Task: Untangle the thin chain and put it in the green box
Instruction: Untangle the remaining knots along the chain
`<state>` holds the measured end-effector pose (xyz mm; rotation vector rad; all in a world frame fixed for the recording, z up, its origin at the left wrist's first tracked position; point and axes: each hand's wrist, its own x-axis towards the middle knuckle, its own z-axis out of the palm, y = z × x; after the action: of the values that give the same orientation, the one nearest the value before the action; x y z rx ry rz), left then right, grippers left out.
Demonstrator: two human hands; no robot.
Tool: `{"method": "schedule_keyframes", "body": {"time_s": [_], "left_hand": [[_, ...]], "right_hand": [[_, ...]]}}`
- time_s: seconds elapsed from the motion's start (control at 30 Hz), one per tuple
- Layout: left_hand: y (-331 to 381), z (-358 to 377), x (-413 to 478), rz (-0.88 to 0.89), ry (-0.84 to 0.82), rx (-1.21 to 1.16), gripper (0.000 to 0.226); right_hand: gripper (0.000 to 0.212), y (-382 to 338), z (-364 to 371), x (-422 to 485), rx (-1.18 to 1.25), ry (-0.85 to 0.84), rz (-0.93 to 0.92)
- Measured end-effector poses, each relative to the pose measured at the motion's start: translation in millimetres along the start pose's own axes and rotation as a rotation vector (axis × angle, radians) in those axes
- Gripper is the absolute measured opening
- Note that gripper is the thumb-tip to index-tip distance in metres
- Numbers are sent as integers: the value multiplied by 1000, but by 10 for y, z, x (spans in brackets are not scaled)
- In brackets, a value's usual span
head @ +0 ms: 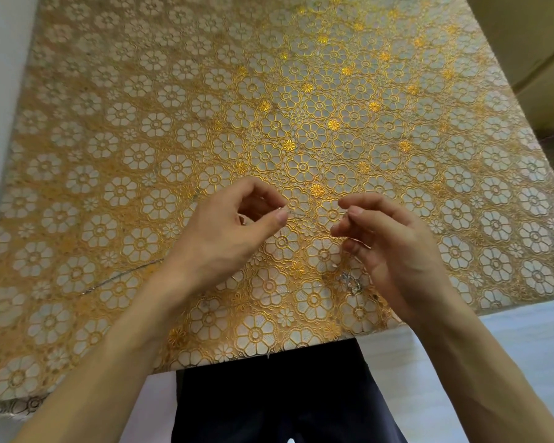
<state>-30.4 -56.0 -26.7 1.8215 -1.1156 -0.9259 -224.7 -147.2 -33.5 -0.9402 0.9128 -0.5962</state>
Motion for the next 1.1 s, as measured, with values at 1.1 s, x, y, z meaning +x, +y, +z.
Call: {"method": "schedule_keyframes", "body": {"time_s": [1.1], "left_hand": [[79,-95,-74,14,-80,141,24]], "right_hand": [[10,-34,165,37,-351,-44,-114]]}}
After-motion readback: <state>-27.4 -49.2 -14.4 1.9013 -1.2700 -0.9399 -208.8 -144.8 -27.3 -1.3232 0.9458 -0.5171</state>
